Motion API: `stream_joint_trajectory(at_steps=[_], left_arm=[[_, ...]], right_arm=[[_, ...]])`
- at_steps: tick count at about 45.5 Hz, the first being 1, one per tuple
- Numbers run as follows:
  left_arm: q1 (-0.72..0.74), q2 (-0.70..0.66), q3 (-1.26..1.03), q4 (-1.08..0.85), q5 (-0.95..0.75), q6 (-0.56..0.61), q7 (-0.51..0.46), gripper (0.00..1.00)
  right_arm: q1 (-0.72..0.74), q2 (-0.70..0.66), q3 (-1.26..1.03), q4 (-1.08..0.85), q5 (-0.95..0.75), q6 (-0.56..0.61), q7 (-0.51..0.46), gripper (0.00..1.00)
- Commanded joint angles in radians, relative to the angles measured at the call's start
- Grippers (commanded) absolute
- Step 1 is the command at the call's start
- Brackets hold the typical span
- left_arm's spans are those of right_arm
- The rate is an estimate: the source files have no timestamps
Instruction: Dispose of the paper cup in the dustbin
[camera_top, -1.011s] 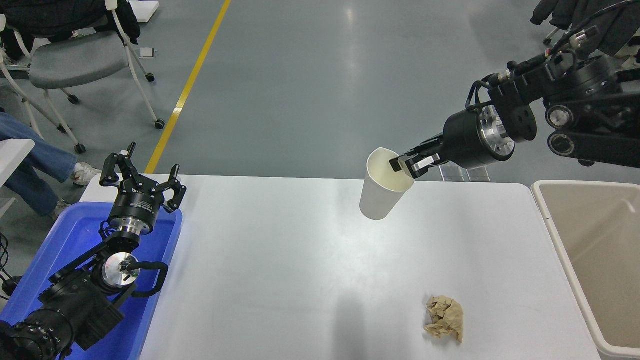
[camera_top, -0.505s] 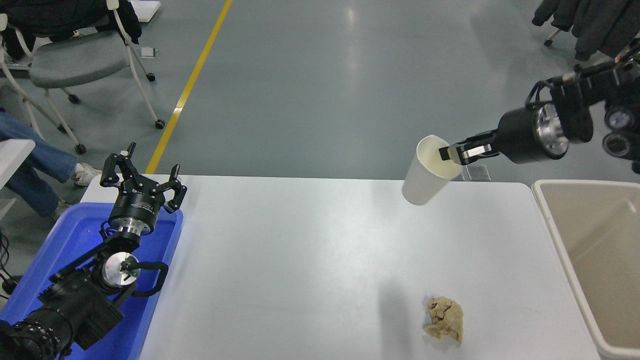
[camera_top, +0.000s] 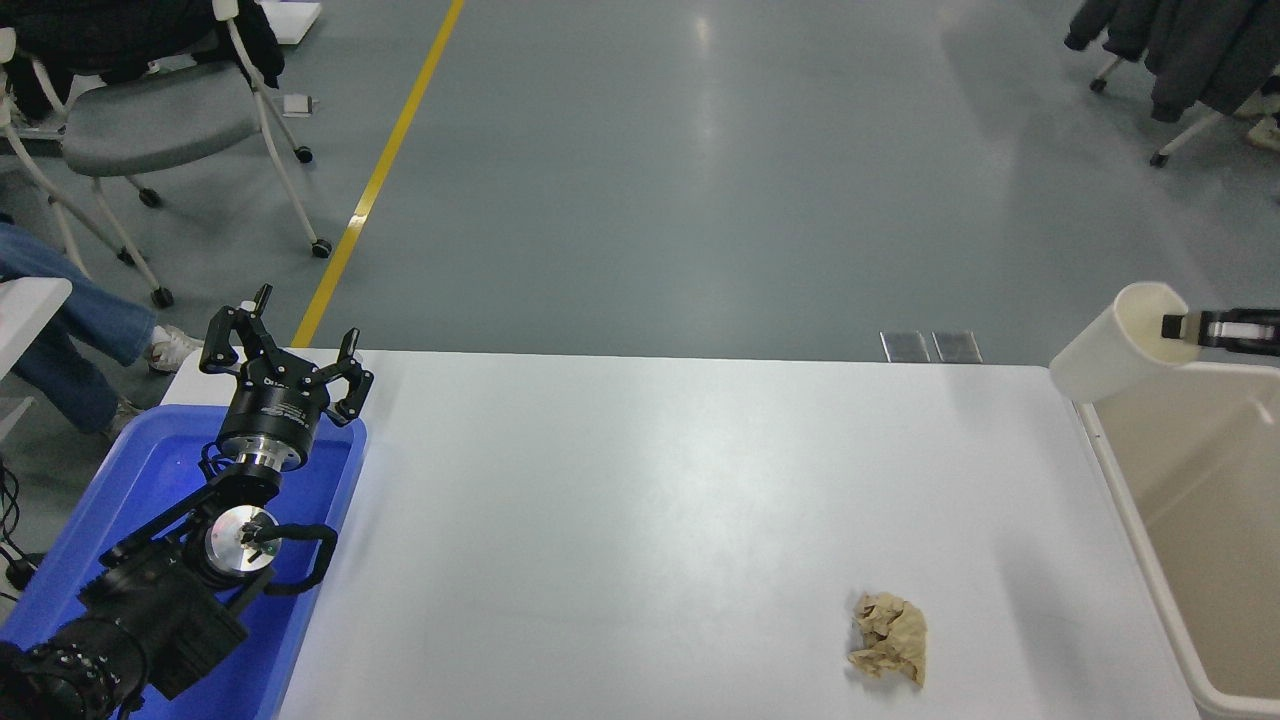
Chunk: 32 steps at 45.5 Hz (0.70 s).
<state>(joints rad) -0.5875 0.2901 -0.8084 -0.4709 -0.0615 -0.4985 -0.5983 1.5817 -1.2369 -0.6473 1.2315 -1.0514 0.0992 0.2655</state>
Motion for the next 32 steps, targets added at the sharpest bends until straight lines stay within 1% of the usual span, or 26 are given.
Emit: stream_joint_trajectory(at_steps=[1, 9, 14, 25, 32], left_arm=[[0.000, 0.001, 0.000, 0.000, 0.000, 0.000, 0.000, 1.00], [0.000, 0.000, 0.000, 0.000, 0.000, 0.000, 0.000, 1.00], [0.000, 0.000, 0.000, 0.000, 0.000, 0.000, 0.000, 1.00], [0.000, 0.001, 0.000, 0.000, 0.000, 0.000, 0.000, 1.00], [0.000, 0.000, 0.000, 0.000, 0.000, 0.000, 0.000, 1.00]], right_arm=[[-0.158, -0.042, 0.014, -0.099, 0.076, -0.084, 0.000, 0.00], [-0.258, 0.020, 0.054, -0.202, 0.172, -0.105, 0.000, 0.00], [-0.351, 0.077, 0.100, -0.282, 0.215, -0.124, 0.000, 0.00], [-0.571, 0.214, 0.239, -0.529, 0.255, -0.118, 0.000, 0.00], [-0.674, 0.309, 0.267, -0.679, 0.297, -0.110, 0.000, 0.00]])
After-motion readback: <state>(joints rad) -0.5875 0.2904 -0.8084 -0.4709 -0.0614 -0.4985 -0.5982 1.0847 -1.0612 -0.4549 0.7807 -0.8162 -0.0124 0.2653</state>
